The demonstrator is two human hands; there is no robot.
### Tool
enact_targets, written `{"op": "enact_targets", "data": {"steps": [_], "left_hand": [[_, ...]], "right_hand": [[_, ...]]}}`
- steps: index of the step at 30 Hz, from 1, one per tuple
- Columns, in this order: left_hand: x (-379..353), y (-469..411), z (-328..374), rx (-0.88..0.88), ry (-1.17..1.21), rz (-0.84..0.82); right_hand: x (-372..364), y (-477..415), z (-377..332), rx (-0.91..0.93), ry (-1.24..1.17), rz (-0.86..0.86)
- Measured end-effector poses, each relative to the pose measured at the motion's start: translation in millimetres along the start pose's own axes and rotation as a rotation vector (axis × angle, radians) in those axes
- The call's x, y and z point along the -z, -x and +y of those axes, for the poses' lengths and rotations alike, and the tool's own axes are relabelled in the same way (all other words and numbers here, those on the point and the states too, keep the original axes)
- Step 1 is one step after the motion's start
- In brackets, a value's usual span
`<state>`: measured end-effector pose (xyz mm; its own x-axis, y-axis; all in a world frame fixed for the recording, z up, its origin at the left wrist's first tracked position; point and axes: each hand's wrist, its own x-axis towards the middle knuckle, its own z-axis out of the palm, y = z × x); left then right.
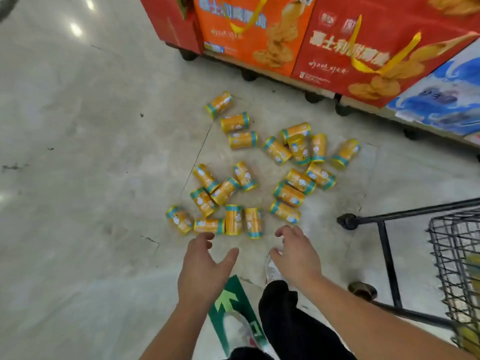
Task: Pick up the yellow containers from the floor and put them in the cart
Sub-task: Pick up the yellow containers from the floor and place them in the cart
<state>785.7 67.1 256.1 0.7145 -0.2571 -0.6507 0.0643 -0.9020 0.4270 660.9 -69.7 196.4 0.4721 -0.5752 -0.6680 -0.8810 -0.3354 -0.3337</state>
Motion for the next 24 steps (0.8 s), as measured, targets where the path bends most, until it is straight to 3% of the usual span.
{"op": "enact_targets", "data": {"steps": [7, 12, 20, 24], "left_hand": [[-126.7, -190.8, -60.8, -0.068, -0.284, -0.148], [-207.3, -296.9, -113.0, -0.082, -0.381, -0.144], [-271.9, -334.8, -155.4, -0.074, -0.516, -0.103], [-262.9, -331.2, -152.4, -0.096, -0.319, -0.124]], "right_hand": [[-135.9, -147.0, 45.0, -0.219, -0.144, -0.055], [-233.3, -225.7, 68.8, -0.273, -0.271, 0.000], [-292.4, -270.4, 81.6, -0.268, -0.313, 0.048], [-282.1, -267.7, 81.8, -0.292, -0.417, 0.045]]}}
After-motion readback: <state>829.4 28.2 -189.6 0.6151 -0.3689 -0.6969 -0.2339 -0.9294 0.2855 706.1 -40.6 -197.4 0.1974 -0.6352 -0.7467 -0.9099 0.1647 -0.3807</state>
